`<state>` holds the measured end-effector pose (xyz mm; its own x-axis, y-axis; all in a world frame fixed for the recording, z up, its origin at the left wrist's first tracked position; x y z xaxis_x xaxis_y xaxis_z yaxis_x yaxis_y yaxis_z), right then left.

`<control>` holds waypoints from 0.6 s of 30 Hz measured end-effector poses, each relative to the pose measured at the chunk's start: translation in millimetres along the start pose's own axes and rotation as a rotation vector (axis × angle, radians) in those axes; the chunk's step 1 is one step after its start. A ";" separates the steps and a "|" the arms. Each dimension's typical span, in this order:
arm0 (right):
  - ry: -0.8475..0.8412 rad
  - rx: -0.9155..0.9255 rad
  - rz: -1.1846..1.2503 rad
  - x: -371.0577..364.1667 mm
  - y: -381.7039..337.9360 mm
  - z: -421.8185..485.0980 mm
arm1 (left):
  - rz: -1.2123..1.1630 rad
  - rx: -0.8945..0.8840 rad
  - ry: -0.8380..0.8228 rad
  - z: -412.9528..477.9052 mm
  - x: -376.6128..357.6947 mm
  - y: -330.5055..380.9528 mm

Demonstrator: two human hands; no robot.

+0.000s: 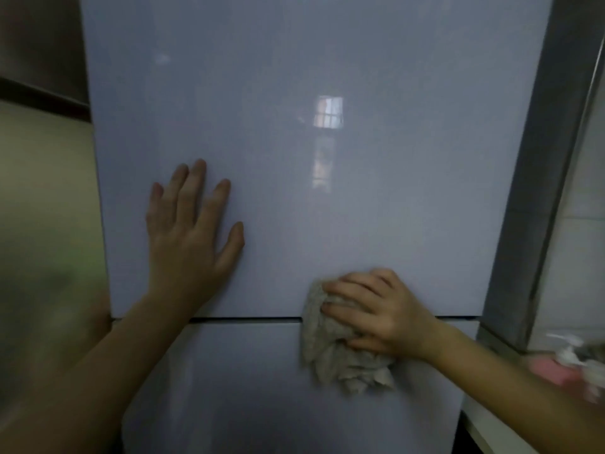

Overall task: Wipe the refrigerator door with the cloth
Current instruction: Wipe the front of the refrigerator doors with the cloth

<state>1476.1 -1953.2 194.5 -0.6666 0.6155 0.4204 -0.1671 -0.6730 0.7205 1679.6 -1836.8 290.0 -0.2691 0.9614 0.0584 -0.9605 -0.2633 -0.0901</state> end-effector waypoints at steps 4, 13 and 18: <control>0.116 -0.151 -0.111 48.2 72.1 12.0 | -0.016 0.022 0.004 1.4 1.9 1.3; 0.211 -0.529 -0.138 80.4 132.8 -43.0 | 0.009 0.068 -0.006 6.1 -1.0 9.6; 0.175 -0.543 -0.106 54.9 91.7 -106.9 | 0.005 -0.006 -0.019 18.9 -3.7 11.9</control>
<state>1346.6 -2024.9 224.7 -0.7280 0.6455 0.2308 -0.5576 -0.7535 0.3483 1667.9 -1845.0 307.5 -0.2750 0.9584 0.0769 -0.9588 -0.2673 -0.0964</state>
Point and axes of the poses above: each hand's wrist, its own z-axis towards the middle knuckle, its own x-axis out of the back of the hand, y = z × x, the point moved 10 cm from there along z, towards the middle knuckle
